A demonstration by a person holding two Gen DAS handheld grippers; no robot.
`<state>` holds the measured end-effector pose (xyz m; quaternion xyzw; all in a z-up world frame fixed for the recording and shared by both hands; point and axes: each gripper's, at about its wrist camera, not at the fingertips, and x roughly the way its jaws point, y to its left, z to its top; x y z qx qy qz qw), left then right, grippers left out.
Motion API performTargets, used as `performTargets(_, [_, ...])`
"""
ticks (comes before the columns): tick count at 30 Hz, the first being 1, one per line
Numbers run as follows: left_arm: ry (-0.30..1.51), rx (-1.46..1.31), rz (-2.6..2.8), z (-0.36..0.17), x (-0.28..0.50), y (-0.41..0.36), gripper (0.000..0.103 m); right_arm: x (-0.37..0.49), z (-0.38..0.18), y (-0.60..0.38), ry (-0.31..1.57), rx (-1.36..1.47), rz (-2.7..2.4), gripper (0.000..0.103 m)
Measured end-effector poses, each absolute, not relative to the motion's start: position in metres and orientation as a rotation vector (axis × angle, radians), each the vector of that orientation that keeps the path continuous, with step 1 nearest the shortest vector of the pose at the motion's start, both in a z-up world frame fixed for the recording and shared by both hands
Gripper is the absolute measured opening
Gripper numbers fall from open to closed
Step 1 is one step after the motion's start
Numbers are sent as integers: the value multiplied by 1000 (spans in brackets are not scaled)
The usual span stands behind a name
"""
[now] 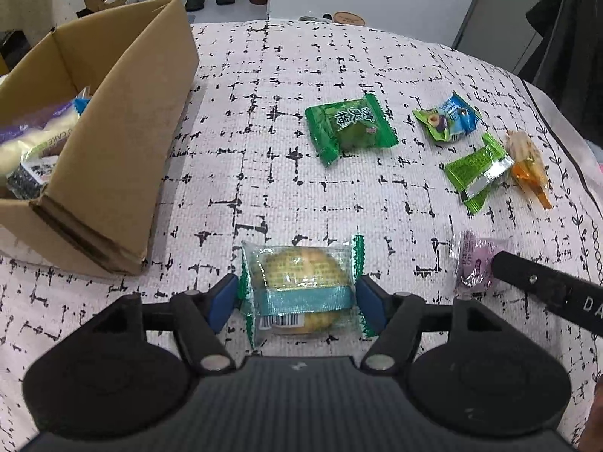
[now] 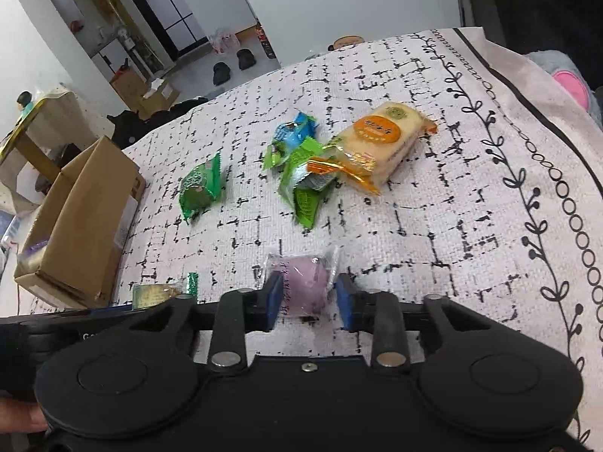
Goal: Organize snacks
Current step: 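Grasp the pink round bun with the right gripper while the left lifts the cake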
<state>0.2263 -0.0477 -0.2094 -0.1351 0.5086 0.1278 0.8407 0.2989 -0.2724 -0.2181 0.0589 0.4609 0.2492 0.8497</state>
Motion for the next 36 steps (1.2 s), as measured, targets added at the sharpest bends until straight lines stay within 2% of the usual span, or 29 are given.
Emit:
performTargets(2, [1074,-286,268,-209,226,-47,63,297,-219,-266,962,109,535,53])
performTargets(3, [1073,-286,267,-209,226,-46,57,296,-219,-262,957,95,537,56])
performTargets(5, [1072,-295,261,-208,224,-45,53,293,-219,-253,948,57,537,62])
performTargets(15, [1039,-333,249,-196,214,-35,49,274,-230,-223,884,-158,510,64])
performTargets(19, [1026,-350,245,-191,208,-31,49,268,-232,-215,872,-222,497,60])
performTargets(21, [1019,-352,246,-189,205,-30,49,268,-232,-215,871,-235,492,53])
performTargets(22, [1015,-353,247,-188,204,-30,49,269,-231,-216,872,-238,483,44])
performTargets(23, [1013,-355,247,-187,202,-29,49,269,-231,-217,876,-230,485,40])
performTargets(26, [1003,-356,249,-185,198,-28,49,272,-225,-221,891,-180,487,38])
performTargets(36, [929,-338,259,-155,190,-24,49,274,-190,-225,835,-75,514,37])
